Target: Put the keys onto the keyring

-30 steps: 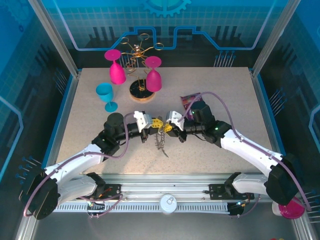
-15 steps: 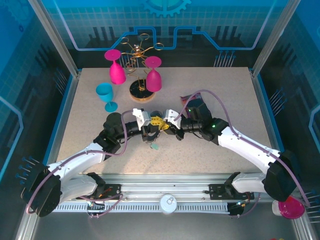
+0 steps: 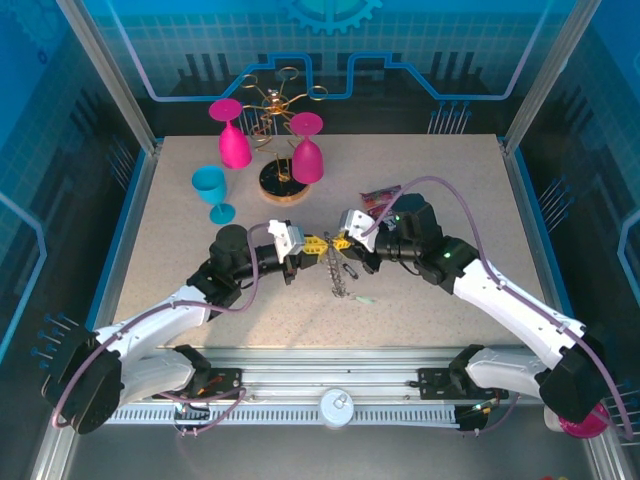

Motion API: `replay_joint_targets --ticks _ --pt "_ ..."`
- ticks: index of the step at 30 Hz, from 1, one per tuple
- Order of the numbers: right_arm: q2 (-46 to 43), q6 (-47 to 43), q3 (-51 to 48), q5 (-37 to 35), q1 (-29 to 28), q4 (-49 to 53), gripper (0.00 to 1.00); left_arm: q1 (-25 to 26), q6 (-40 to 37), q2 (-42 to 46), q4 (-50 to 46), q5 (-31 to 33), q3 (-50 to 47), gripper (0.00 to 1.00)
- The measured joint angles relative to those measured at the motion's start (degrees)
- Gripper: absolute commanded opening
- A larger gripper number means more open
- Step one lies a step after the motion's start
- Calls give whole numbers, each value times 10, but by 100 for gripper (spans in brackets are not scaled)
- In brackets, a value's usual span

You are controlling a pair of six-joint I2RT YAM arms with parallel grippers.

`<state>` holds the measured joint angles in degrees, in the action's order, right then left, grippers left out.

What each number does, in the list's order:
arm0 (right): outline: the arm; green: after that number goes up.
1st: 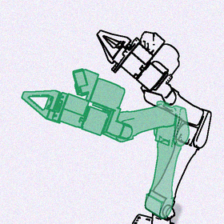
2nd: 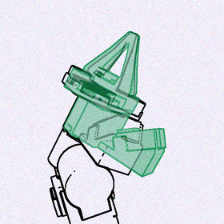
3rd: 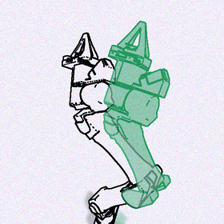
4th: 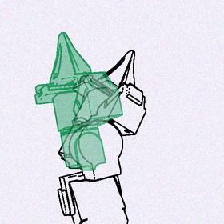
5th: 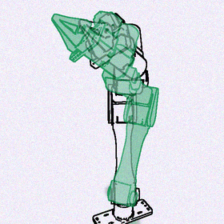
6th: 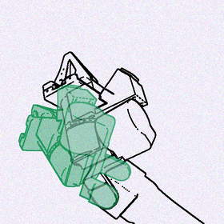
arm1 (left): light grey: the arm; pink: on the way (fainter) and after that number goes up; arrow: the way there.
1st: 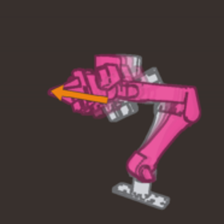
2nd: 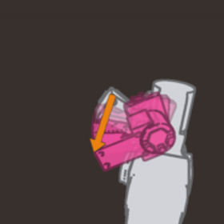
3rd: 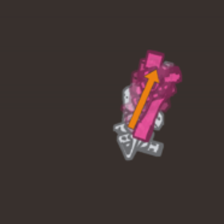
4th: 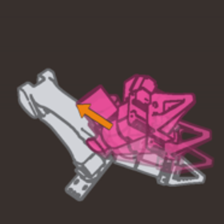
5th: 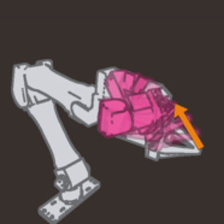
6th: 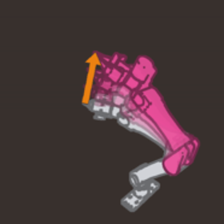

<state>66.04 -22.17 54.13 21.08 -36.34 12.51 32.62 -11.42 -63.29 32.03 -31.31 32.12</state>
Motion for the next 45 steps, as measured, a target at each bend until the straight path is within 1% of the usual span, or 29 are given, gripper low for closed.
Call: replay_joint_targets --ticks 5,9,10,12,13,17,18,21,24,27,29,31,33,36,39,41,45 --pt "-1 -17 4 -17 -1 34 0 1 -23 0 -20 6 2 0" --pt "-1 -42 26 -53 -12 70 0 2 -42 0 -41 11 13 0" --pt "-1 -51 36 -66 -19 82 0 2 -46 0 -48 11 17 11" --pt "1 -67 56 -89 -30 103 0 2 -51 0 -52 17 20 43" --pt "2 -76 70 -105 -34 116 0 0 -49 0 -51 22 18 56" --pt "12 -104 111 -154 -47 148 0 -5 -5 14 1 71 -47 91" --pt "17 -108 117 -162 -50 154 0 -5 11 22 15 87 -69 94" --pt "40 -119 134 -177 -64 171 0 -5 57 57 43 156 -125 98" --pt "78 -120 156 -181 -83 175 0 -5 90 113 42 257 -139 99" --pt "129 -116 183 -179 -112 165 0 -7 115 185 37 377 -139 99" --pt "166 -106 200 -171 -131 148 0 -14 131 229 12 451 -134 99" --pt "211 -81 218 -153 -146 125 0 -33 161 265 -33 520 -118 99" --pt "260 -50 238 -138 -153 97 0 -60 191 284 -75 563 -101 99" --pt "336 5 255 -132 -154 42 0 -99 238 291 -120 599 -87 99" --pt "395 43 253 -148 -150 11 0 -111 267 270 -156 610 -86 99" --pt "407 51 237 -164 -143 4 0 -112 277 246 -175 610 -84 99" --pt "402 42 188 -205 -115 8 0 -113 279 200 -199 610 -79 99"
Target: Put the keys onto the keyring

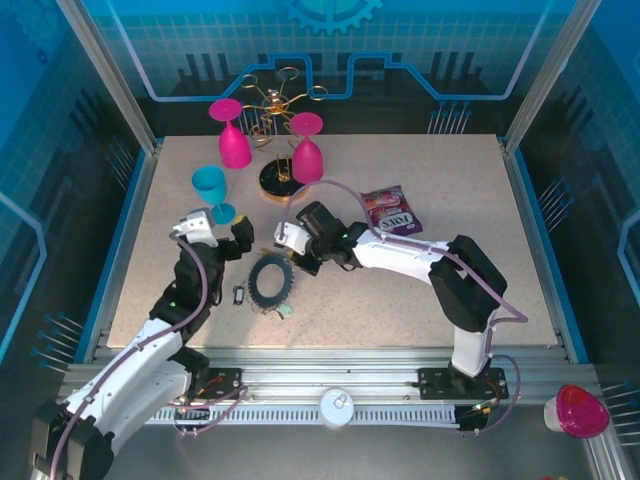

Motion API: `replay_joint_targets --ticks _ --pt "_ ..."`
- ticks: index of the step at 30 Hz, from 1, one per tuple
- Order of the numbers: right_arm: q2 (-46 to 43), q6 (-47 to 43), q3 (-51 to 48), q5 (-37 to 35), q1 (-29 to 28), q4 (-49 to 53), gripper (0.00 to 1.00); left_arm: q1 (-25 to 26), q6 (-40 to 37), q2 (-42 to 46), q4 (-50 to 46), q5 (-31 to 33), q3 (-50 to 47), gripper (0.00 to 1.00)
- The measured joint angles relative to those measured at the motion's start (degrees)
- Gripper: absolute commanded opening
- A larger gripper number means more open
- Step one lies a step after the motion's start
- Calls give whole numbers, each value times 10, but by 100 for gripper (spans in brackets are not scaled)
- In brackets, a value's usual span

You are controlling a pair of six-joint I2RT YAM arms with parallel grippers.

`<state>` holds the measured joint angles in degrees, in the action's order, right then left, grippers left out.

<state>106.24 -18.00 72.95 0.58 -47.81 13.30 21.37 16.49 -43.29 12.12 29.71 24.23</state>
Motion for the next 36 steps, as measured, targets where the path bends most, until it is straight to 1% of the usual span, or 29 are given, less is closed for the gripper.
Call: replay_joint_targets --ticks 4,13,15,17,18,21,23,25,27,28,30,33,36 --pt "-22 -30 -59 -58 24 25 1 0 -14 -38 -12 1 1 99" --pt "-104 -100 -197 -235 32 58 44 -10 -78 -105 -17 27 1 99" --pt "-135 -103 -224 -260 47 59 48 -15 -95 -117 -11 30 1 99" --pt "-174 -95 -247 -267 79 54 51 -22 -110 -130 -2 30 1 99" --pt "-199 -84 -258 -260 104 47 51 -28 -118 -139 6 27 1 99" --pt "-286 -20 -303 -202 211 -16 53 -43 -135 -170 42 17 -1 99" --pt "-339 29 -348 -163 288 -92 55 -50 -146 -193 88 10 -12 99" --pt "-366 61 -407 -133 343 -194 57 -58 -156 -217 144 -2 -33 99" --pt "-356 80 -463 -109 370 -299 58 -71 -165 -249 207 -24 -57 99" --pt "-336 84 -493 -96 379 -358 59 -79 -167 -269 234 -37 -67 99" --pt "-285 98 -527 -76 391 -445 58 -89 -178 -307 271 -54 -75 99" --pt "-194 118 -547 -48 417 -567 59 -97 -205 -346 326 -88 -76 99" --pt "-180 134 -555 -15 438 -615 61 -112 -217 -392 405 -119 -77 99"
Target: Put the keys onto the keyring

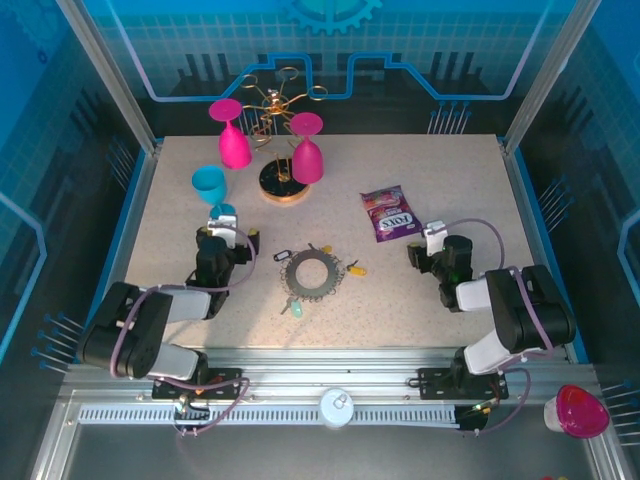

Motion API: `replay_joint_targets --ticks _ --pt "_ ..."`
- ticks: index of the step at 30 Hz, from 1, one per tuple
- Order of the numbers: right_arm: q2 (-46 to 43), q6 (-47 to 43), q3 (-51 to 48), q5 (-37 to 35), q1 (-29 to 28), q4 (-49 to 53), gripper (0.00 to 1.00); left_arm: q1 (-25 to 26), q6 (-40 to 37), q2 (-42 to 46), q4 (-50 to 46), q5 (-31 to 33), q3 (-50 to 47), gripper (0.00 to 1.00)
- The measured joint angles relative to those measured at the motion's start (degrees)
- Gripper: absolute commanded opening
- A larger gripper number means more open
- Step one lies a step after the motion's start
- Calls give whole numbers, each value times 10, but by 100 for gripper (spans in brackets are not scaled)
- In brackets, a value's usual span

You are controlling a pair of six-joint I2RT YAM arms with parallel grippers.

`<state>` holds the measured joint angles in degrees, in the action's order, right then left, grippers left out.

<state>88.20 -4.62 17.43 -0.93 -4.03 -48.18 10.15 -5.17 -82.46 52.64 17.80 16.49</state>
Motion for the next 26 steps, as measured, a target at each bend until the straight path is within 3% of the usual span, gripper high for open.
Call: replay_joint_targets --ticks 4,20,22,23,26 --pt "-1 13 5 36 13 -51 63 -42 6 -75 99 -25 -17 99" --pt "-1 38 44 44 20 -27 72 -64 40 -79 35 -22 34 99" --pt "-1 41 44 44 20 -26 77 -75 45 -79 24 -32 39 99" --pt "-1 43 44 44 20 -25 95 -78 49 -79 22 -34 41 99" --pt "-1 45 44 43 20 -23 100 -82 52 -79 16 -42 43 99"
